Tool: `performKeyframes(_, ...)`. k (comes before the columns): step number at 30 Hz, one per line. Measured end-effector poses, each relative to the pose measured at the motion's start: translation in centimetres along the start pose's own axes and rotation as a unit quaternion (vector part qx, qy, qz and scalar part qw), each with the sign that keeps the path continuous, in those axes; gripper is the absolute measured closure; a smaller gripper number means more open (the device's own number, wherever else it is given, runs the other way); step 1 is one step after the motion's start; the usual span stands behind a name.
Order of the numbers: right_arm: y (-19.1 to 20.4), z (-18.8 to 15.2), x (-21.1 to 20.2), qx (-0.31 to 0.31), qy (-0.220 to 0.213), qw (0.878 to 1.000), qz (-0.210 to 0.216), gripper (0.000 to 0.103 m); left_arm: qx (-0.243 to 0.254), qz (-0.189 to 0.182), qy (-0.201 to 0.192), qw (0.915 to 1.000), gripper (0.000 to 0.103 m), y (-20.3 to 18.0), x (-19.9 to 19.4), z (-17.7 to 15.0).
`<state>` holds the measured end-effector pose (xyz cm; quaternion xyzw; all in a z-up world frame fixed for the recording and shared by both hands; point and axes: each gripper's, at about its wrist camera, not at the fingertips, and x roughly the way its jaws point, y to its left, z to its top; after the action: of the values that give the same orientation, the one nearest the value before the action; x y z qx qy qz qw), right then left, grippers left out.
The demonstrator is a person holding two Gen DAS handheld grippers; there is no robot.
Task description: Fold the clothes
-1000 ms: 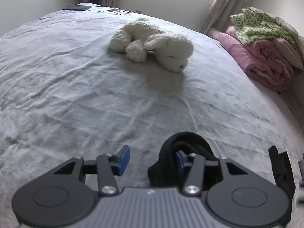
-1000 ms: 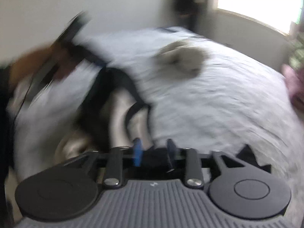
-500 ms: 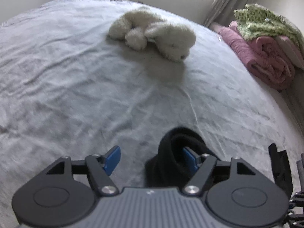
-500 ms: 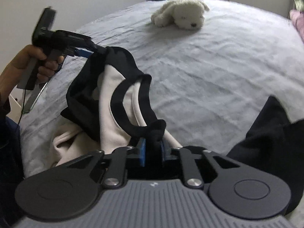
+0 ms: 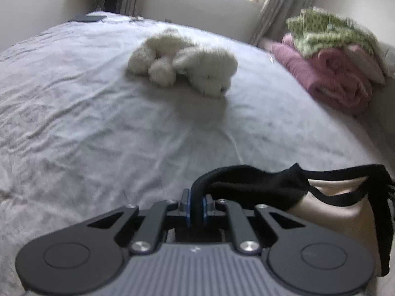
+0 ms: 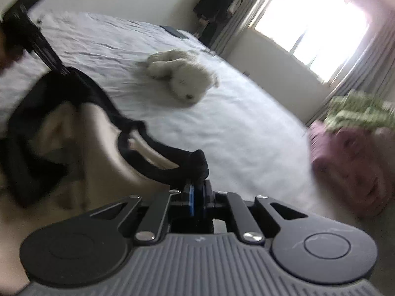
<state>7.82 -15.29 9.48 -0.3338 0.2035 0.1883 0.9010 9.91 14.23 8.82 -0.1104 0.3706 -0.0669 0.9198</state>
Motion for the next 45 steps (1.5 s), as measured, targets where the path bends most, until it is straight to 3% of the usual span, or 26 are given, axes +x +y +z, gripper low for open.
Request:
performKeyframes(7,-1.7,1.4,4.3,-0.002,-0.01,0.998,-0.066,0.097,0.0,0.002,-0.011,0.9999,0.095,0.7,0.8,1.5)
performKeyframes(17,-3.6,2.9,10.0,0.041,0.018,0.994,-0.099,0.098,0.033,0.037,-0.026,0.9984,0.094,0.5,4.2,3.9)
performKeyframes(20,-3.1,2.7,11.4,0.063,0.041,0.992,-0.102,0.098,0.013,0.045,-0.018,0.9987,0.079,1.1,4.9,3.3)
performKeyframes(22,-2.3,1.9,13.2,0.075,0.075,0.99,-0.089,0.097,0.006,0.045,-0.001,0.999,0.059,1.5,5.1,2.9)
performKeyframes(25,-2.1,0.0,14.8,0.099,0.118,0.985,-0.082,0.093,0.004,0.04,0.016,0.9991,0.053,1.6,4.8,2.8)
performKeyframes(28,-4.0,-1.1,12.7,0.168,0.111,0.974,-0.101,0.087,0.021,0.058,0.022,0.9979,0.037,1.1,4.1,2.8)
performKeyframes(33,-6.7,-3.0,6.7,0.231,0.102,0.962,-0.1,0.082,0.015,0.077,0.029,0.9965,0.036,1.2,2.7,2.6)
performKeyframes(37,-7.6,-5.6,1.8,0.309,0.117,0.942,-0.053,0.081,0.004,0.072,0.025,0.9971,0.036,0.8,0.8,1.7)
performKeyframes(40,-7.3,-7.7,-1.7,0.364,0.133,0.922,-0.01,0.081,0.013,0.04,0.038,0.9984,0.036,-0.9,-0.2,0.0)
performKeyframes(43,-6.5,-9.0,-4.2,0.388,0.141,0.91,0.027,0.081,0.015,-0.006,0.071,0.9973,0.034,-2.5,-0.6,-2.0)
performKeyframes(45,-5.4,-9.8,-5.2,0.396,0.139,0.906,0.052,0.077,0.025,0.001,0.085,0.9961,0.029,-3.1,-0.6,-2.8)
